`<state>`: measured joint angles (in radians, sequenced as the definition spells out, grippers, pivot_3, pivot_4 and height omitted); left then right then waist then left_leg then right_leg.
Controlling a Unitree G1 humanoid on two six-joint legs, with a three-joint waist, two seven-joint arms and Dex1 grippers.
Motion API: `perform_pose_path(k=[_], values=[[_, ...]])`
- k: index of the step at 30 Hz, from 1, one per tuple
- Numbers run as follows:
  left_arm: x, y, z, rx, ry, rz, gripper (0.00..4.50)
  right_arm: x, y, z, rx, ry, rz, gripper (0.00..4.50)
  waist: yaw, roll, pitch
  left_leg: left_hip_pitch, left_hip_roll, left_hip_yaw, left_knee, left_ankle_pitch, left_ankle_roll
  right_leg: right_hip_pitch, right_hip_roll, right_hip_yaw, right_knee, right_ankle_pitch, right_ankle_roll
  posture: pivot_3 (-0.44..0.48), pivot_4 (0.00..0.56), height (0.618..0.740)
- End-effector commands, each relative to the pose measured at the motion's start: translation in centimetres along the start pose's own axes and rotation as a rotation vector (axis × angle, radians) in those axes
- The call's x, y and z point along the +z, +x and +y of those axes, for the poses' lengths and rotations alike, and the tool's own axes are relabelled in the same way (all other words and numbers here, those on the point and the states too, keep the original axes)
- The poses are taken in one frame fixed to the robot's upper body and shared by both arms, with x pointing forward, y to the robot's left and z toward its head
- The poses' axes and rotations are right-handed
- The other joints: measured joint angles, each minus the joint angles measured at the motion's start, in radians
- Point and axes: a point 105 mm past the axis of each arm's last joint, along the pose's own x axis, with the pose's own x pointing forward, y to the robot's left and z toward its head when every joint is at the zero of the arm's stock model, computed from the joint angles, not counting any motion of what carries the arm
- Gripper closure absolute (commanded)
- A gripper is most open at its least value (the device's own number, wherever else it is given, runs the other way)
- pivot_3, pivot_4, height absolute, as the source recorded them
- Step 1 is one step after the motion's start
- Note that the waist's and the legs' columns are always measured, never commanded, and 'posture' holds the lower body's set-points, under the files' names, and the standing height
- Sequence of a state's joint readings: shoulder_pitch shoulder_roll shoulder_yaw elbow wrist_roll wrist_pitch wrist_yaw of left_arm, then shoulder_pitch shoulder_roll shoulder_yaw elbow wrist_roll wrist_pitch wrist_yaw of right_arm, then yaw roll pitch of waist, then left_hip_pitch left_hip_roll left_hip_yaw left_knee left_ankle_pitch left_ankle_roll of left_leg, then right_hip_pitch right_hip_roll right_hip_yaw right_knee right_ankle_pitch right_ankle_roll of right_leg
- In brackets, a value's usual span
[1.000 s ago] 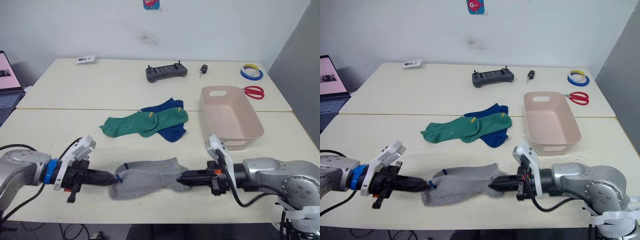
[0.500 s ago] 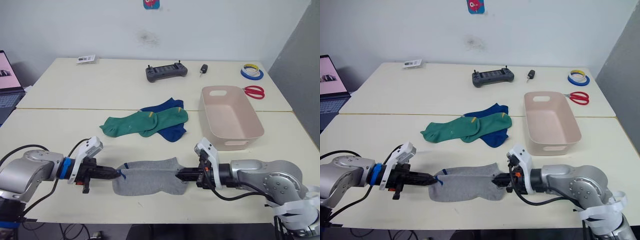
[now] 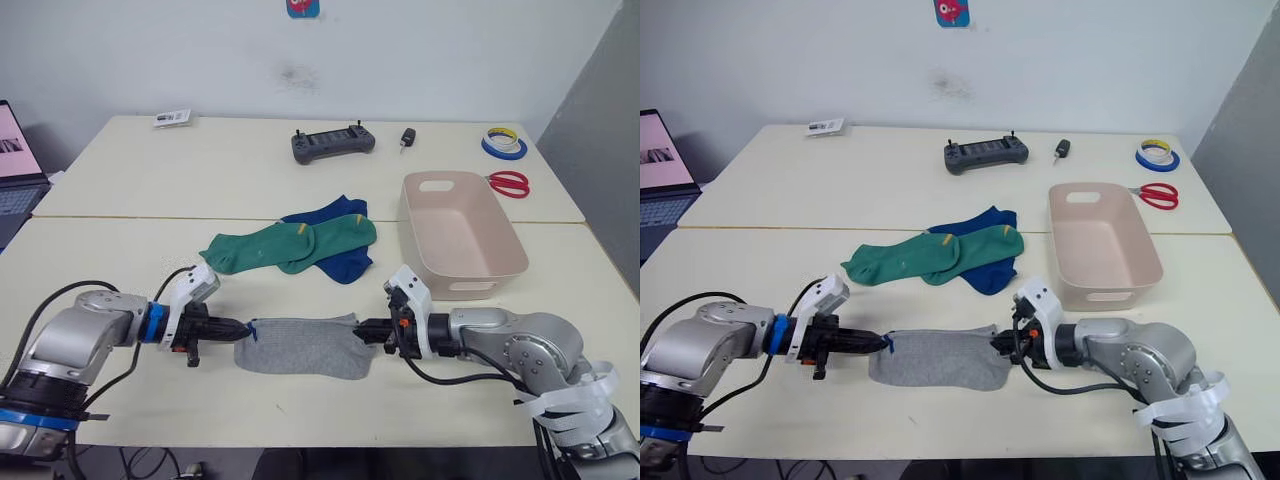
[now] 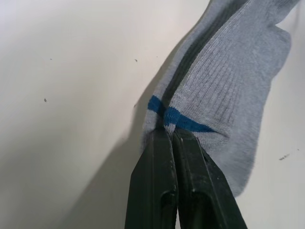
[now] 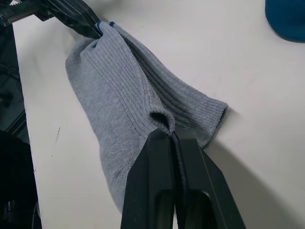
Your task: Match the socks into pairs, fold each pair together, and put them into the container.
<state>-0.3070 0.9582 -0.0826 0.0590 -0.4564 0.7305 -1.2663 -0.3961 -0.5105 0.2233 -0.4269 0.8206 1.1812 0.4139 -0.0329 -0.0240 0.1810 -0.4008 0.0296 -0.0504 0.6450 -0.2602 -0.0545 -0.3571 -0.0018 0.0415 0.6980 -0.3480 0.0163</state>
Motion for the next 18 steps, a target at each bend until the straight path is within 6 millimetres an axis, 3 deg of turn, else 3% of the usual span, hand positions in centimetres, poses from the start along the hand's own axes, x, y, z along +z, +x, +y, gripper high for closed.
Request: perform_pose_path(k=[1,9,14,18], values=[[0.6,0.1,0.5,0.038,0.041,-0.012,4.46,0.9,0.2,-0.2,-0.013,-0.037,-0.038,4.5,0.0,0.0,0.0,0.0,0.0,0.0,0.0,0.0,0.0,0.0,0.0,0.0,0.0,0.0,0.0,0.0,0.15,0.74],[0.7,0.3,0.6,0.041,0.041,-0.015,4.46,1.4,0.1,-0.9,-0.035,-0.041,-0.051,4.5,0.0,0.0,0.0,0.0,0.0,0.0,0.0,0.0,0.0,0.0,0.0,0.0,0.0,0.0,0.0,0.0,0.15,0.74],[1.2,0.8,1.1,0.068,0.071,-0.052,4.5,1.7,0.0,-1.0,-0.045,-0.049,-0.068,3.23,0.0,0.0,0.0,0.0,0.0,0.0,0.0,0.0,0.0,0.001,0.0,0.0,0.0,0.0,0.0,0.0,0.15,0.74],[1.6,0.3,1.5,0.105,0.091,-0.094,3.55,2.3,-0.6,-1.1,-0.063,-0.067,-0.096,1.76,0.0,0.0,0.0,0.0,0.0,0.0,0.0,0.0,0.0,0.001,0.0,0.0,0.0,0.0,0.0,0.0,0.15,0.74]])
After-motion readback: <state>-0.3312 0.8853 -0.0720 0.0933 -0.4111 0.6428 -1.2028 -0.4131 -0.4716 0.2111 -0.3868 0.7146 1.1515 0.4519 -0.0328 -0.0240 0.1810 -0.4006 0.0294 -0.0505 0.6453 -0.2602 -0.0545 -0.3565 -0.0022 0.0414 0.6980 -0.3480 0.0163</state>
